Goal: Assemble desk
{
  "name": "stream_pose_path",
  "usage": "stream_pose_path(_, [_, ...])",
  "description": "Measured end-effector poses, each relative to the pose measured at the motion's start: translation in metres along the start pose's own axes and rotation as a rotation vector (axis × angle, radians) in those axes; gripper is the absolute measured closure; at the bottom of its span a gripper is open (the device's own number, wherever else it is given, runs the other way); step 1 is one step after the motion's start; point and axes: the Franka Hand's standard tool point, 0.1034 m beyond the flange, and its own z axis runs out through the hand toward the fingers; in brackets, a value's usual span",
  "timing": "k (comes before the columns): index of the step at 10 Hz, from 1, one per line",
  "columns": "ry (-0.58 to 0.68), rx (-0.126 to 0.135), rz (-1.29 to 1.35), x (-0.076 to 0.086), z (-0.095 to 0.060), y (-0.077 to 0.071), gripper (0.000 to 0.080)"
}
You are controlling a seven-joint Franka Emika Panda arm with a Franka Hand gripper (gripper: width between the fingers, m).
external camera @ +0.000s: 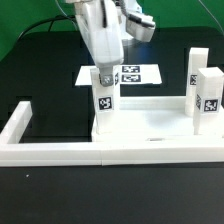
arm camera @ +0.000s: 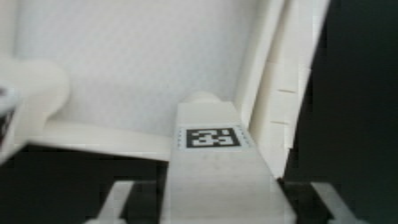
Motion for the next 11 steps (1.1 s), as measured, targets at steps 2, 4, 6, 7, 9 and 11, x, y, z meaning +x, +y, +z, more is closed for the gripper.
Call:
stream_pose_path(2, [0.002, -0.001, -0.125, 0.002, 0.0, 0.0, 0.0403])
stream_pose_path(4, [0.005, -0.001, -0.481, 0.003, -0.003, -0.003, 0.0266])
stream_pose_path(6, [0.003, -0.003, -0.682, 0.002, -0.002, -0.003, 0.0173])
stream_pose_path(7, [0.004, -0.005, -0.745, 0.002, -0.002, -0.002, 0.0154])
stream_pose_path(9, [0.019, -0.018, -0.956, 0.004, -0.002, -0.003, 0.0151])
stream_pose_path(11, [0.022, -0.055, -1.41, -0.013, 0.006, -0.007, 0.0151])
